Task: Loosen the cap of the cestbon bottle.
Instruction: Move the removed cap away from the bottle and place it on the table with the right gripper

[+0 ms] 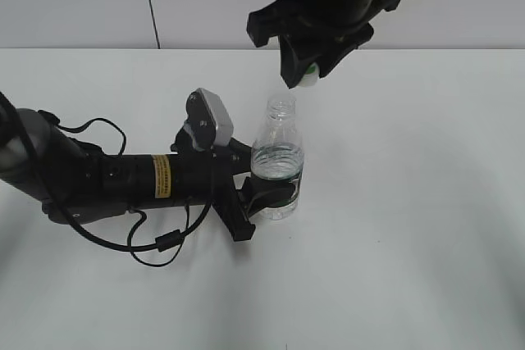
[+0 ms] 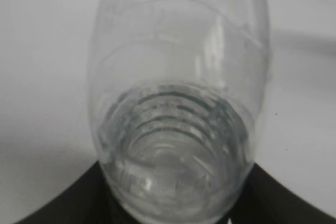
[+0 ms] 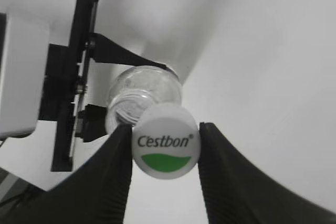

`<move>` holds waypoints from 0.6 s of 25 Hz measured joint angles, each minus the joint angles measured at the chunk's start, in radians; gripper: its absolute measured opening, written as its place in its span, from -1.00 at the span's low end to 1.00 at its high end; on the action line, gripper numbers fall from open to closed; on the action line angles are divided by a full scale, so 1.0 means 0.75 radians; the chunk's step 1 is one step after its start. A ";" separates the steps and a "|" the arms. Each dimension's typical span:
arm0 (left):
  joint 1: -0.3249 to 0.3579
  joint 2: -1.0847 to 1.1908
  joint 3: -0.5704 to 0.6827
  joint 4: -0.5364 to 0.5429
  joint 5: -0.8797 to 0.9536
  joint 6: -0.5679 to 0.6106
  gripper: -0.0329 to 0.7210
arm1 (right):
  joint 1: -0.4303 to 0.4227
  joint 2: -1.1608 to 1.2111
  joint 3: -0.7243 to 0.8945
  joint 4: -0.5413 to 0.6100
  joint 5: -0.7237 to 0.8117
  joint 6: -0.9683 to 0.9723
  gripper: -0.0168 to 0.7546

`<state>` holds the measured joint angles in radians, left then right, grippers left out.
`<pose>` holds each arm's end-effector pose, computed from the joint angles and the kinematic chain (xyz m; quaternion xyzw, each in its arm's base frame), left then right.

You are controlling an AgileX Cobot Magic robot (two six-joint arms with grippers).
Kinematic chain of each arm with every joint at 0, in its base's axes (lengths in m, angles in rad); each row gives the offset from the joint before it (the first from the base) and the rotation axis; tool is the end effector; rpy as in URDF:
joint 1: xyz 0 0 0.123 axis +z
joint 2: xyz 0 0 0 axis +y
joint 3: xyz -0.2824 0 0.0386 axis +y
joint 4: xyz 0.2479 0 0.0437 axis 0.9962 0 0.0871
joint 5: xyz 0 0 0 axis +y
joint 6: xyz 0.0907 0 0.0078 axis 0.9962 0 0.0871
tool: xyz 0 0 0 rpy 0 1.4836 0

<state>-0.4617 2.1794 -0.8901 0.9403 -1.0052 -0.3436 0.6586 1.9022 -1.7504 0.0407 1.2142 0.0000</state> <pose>0.2981 -0.2176 0.0773 0.4702 0.6627 -0.3520 0.4646 0.3191 0.2513 0.2960 -0.3158 0.9374 0.0659 0.1312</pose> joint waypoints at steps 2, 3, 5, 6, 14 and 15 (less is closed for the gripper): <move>0.000 0.000 0.000 0.000 0.000 0.000 0.03 | -0.010 0.000 0.000 -0.068 0.000 0.000 -0.18; 0.000 0.000 0.000 0.000 0.000 0.000 0.03 | -0.020 0.000 0.000 -0.097 0.000 0.010 -0.18; 0.000 0.000 0.000 0.000 0.000 0.000 0.03 | -0.054 0.000 0.000 -0.149 0.000 0.016 -0.18; 0.000 0.000 0.000 0.000 0.001 0.000 0.03 | -0.077 0.000 0.000 -0.167 0.000 0.019 -0.18; 0.000 0.000 0.000 0.000 0.003 0.000 0.03 | -0.310 0.000 0.099 -0.202 -0.002 0.086 -0.18; 0.000 0.000 0.000 -0.003 0.003 0.000 0.03 | -0.330 0.000 0.130 -0.205 -0.002 0.101 -0.18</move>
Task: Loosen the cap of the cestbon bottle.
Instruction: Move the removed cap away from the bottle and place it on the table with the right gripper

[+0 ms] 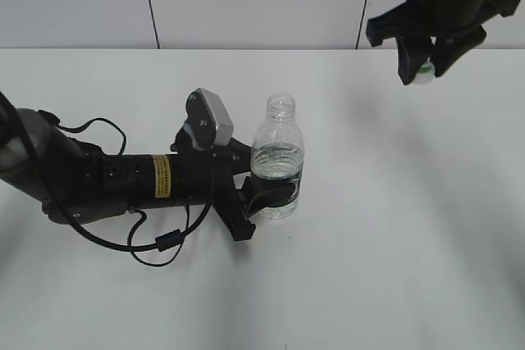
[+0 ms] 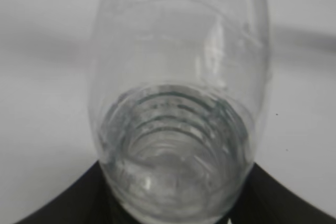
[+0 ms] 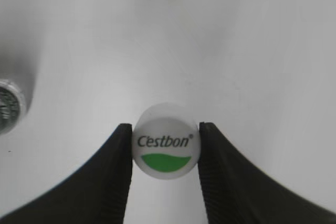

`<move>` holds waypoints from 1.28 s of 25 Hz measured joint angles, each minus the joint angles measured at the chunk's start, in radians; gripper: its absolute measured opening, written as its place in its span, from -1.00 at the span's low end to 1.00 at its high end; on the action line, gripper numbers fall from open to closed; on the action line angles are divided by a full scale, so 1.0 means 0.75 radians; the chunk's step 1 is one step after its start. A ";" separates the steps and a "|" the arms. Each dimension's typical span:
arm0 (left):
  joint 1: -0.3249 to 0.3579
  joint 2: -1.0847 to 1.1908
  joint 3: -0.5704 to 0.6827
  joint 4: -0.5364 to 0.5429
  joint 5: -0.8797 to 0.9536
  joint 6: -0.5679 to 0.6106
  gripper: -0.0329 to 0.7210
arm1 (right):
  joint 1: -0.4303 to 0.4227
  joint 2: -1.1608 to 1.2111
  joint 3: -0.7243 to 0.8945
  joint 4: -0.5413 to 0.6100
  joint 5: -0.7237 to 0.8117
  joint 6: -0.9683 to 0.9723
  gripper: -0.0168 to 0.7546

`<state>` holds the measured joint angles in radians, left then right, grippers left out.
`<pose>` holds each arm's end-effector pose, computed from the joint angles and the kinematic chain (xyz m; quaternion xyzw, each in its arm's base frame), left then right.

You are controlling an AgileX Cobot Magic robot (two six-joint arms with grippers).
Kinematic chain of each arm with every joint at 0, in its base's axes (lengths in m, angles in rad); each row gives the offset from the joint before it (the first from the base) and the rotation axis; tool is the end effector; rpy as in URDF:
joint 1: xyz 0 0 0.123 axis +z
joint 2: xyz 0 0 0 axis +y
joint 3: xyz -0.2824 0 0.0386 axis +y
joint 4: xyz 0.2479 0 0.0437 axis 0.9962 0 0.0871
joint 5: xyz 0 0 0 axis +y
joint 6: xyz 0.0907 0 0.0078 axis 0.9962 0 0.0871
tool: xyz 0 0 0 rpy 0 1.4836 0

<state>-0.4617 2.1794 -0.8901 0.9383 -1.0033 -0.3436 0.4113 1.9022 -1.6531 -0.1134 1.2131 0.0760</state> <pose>0.2983 -0.2175 0.0772 0.4695 0.6636 -0.3512 0.4645 0.3678 0.1499 0.2699 -0.1802 0.9773 -0.0296 0.1079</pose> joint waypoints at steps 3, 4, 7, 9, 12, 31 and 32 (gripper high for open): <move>0.000 0.000 0.000 -0.021 0.000 0.002 0.03 | -0.033 0.000 0.102 -0.001 -0.014 0.034 -0.18; 0.000 0.000 0.000 -0.040 0.000 0.006 0.03 | -0.035 0.000 0.141 0.002 -0.036 0.042 -0.18; 0.001 0.001 0.000 -0.105 0.007 0.039 0.03 | -0.035 0.000 0.260 0.050 -0.168 0.059 -0.18; 0.001 0.003 0.000 -0.145 0.012 0.063 0.03 | -0.035 -0.001 0.341 0.104 -0.318 0.063 -0.18; 0.001 0.003 0.000 -0.190 0.020 0.082 0.03 | -0.035 -0.001 0.446 0.169 -0.506 0.070 -0.18; 0.001 0.005 0.000 -0.364 -0.048 0.095 0.03 | -0.035 0.236 0.530 0.237 -0.880 0.123 -0.18; 0.001 0.005 0.000 -0.364 -0.045 0.095 0.03 | -0.035 0.236 0.530 0.237 -0.888 0.125 -0.18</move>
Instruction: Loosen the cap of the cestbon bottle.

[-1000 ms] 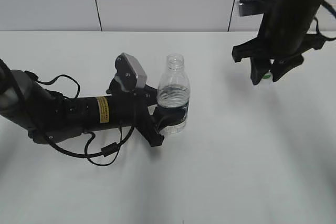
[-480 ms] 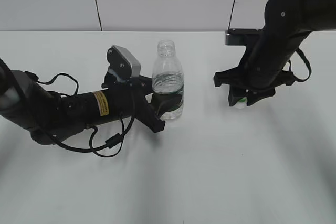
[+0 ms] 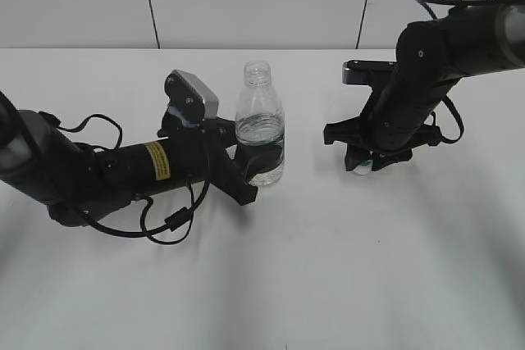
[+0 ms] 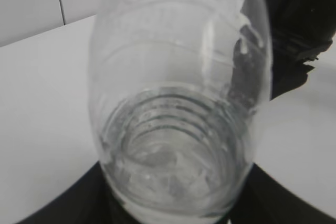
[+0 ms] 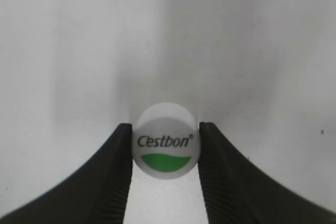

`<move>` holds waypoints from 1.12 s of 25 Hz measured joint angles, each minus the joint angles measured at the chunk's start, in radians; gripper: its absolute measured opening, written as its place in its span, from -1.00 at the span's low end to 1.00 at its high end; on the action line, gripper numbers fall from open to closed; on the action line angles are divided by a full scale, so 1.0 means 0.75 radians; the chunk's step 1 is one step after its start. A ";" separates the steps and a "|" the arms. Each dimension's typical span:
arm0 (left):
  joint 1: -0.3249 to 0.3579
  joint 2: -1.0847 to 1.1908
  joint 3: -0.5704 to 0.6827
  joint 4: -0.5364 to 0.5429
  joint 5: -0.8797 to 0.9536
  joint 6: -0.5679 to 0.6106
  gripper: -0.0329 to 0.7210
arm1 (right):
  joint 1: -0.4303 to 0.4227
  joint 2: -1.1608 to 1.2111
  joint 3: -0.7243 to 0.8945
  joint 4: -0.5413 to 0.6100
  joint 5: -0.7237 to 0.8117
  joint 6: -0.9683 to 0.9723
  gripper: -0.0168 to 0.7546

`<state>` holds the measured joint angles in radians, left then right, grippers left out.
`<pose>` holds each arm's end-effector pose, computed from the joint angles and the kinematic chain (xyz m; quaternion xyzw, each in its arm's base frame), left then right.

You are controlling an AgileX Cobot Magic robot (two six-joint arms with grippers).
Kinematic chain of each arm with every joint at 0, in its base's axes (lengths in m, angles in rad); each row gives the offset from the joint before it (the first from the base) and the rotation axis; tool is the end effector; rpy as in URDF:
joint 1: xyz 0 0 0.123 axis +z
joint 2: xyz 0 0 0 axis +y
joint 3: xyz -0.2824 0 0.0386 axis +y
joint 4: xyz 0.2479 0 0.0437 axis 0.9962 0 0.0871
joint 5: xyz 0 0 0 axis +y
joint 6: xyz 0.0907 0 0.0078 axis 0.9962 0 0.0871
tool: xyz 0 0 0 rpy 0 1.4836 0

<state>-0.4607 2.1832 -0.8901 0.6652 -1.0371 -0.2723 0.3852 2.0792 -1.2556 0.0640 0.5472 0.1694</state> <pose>0.3171 -0.2114 0.0841 0.3748 0.6901 -0.3190 0.5306 0.3672 0.1522 0.1115 -0.0820 0.9861 0.0588 0.1320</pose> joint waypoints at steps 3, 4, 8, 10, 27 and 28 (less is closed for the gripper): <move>0.000 0.000 0.000 0.006 0.035 0.000 0.03 | 0.000 0.000 0.000 -0.003 -0.002 0.001 -0.11; 0.000 0.000 0.000 0.011 0.047 0.000 0.03 | 0.000 0.000 0.000 -0.011 -0.002 0.001 -0.05; 0.000 0.007 0.000 0.019 0.070 0.000 0.03 | 0.000 0.000 0.000 -0.049 -0.011 -0.002 0.34; 0.000 0.011 0.000 0.018 0.064 0.000 0.03 | 0.000 0.000 0.000 -0.064 -0.012 -0.003 0.43; 0.070 0.037 0.048 0.078 0.023 0.004 0.63 | 0.000 -0.033 0.000 -0.072 -0.005 -0.005 0.48; 0.094 0.027 0.068 0.079 0.025 0.004 0.64 | 0.000 -0.047 0.000 -0.072 -0.002 -0.005 0.48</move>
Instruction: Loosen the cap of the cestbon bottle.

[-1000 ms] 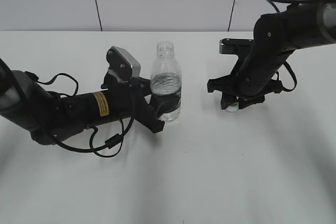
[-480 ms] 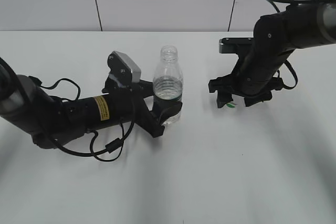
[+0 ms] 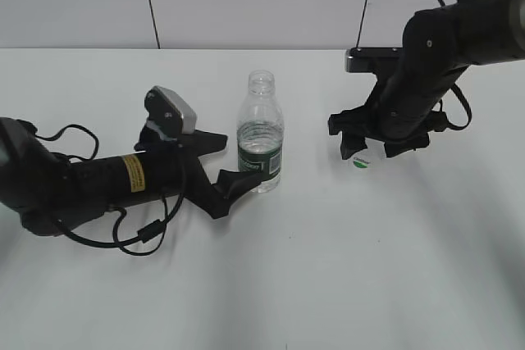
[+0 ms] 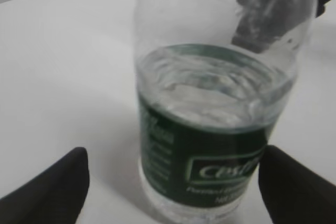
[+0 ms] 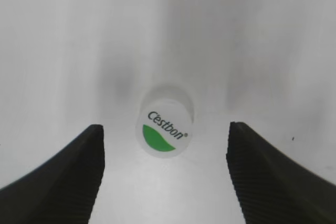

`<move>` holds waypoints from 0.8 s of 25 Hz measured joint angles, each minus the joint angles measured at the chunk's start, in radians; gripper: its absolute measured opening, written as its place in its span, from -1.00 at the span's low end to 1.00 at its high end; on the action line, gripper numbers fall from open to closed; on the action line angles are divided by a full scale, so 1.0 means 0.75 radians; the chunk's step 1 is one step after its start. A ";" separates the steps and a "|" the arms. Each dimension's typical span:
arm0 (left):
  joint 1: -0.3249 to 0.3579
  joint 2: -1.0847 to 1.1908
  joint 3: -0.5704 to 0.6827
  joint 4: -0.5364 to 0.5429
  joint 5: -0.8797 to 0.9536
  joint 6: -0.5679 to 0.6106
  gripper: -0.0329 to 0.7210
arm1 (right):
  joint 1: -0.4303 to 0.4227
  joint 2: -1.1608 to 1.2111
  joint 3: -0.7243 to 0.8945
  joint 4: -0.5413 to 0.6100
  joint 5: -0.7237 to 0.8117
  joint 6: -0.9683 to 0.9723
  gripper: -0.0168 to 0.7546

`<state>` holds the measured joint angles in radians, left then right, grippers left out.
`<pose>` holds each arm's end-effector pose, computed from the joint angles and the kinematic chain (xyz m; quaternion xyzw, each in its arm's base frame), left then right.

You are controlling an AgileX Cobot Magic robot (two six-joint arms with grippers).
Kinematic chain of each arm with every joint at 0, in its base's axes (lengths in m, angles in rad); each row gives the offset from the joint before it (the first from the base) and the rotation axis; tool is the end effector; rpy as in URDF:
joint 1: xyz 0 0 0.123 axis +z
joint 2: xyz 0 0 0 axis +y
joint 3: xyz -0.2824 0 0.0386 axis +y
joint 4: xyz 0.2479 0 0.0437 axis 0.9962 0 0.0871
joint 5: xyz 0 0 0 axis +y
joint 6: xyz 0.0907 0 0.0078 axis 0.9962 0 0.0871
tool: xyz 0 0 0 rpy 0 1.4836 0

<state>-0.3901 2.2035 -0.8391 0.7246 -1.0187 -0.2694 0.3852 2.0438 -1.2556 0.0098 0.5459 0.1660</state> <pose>0.3144 -0.1848 0.0652 0.3755 0.7196 -0.3036 0.4990 0.3683 0.1498 0.1255 -0.1042 0.9814 0.0469 0.1543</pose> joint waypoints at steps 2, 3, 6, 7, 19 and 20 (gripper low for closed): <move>0.036 -0.023 0.039 0.006 0.002 0.000 0.64 | 0.000 -0.022 0.000 0.000 0.005 0.000 0.49; 0.057 -0.037 0.060 0.009 0.002 0.000 0.64 | 0.000 -0.032 0.000 0.000 0.013 0.000 0.49; 0.118 -0.072 0.120 0.024 0.005 0.000 0.64 | 0.000 -0.055 0.000 0.000 0.048 0.000 0.49; 0.136 -0.084 0.140 0.028 0.004 0.000 0.64 | 0.000 -0.062 0.000 0.000 0.057 0.000 0.49; 0.217 -0.354 0.222 -0.021 0.257 -0.030 0.64 | 0.000 -0.185 -0.066 -0.112 0.092 -0.006 0.48; 0.217 -0.387 0.213 -0.054 0.341 -0.030 0.64 | 0.000 -0.193 -0.087 -0.138 0.092 -0.007 0.48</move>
<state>-0.2276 1.9136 -0.6791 0.6842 -0.7627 -0.2919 0.3852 1.8990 -1.3205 -0.0938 0.6147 0.1606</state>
